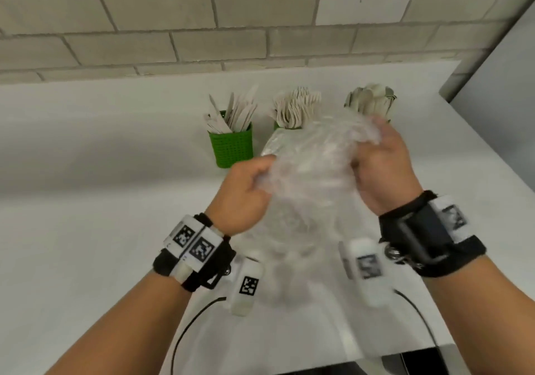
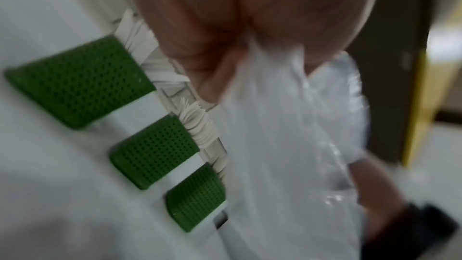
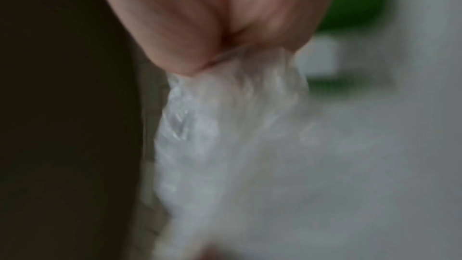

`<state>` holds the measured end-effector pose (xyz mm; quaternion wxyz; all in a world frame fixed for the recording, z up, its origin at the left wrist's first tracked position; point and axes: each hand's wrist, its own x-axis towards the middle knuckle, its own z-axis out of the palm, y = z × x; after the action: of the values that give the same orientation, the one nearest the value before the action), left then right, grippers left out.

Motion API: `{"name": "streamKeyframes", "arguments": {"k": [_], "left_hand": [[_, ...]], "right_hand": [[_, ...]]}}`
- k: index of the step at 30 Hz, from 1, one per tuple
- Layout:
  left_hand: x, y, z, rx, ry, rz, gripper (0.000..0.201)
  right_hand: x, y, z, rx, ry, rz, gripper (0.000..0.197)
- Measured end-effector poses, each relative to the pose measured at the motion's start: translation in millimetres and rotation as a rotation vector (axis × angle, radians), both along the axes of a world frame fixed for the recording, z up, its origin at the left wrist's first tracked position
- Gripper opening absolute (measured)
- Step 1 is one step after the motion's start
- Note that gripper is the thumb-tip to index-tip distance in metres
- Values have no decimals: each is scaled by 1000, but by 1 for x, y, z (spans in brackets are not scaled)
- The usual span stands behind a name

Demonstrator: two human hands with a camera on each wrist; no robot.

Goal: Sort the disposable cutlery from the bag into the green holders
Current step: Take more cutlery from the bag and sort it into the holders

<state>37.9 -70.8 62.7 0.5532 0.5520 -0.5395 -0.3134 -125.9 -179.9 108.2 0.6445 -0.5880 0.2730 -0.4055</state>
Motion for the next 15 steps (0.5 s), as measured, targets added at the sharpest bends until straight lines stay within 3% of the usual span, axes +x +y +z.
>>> {"name": "streamKeyframes", "arguments": {"k": [1,3,5,6,8,10,12,14,15], "left_hand": [[3,-5,-2,28,70,68,16],[5,-14,2,75,-12,137,22],[-10,-22,14,6,-160,4,20],[-23,-25,21,-18,-163,-88,19],[-46,-28,29,14,-56,-213,26],[-56,-26,31,6,-52,-173,64],[-69,-28,34,-24,-26,-189,86],[-102,-36,41,-59,-58,-268,61],[-119,-41,43,-57,-47,-201,44]], "right_hand": [[-10,-2,1,-226,101,-59,64],[-27,3,-2,-574,303,33,93],[-30,14,-9,-670,462,199,107],[-29,17,-17,-655,441,217,102],[-33,16,-27,-595,280,119,58],[-53,5,-26,-544,238,-35,32],[-73,0,-21,-537,311,-105,28],[-82,4,-18,-614,377,-121,34],[-84,8,-16,-650,392,-151,39]]}}
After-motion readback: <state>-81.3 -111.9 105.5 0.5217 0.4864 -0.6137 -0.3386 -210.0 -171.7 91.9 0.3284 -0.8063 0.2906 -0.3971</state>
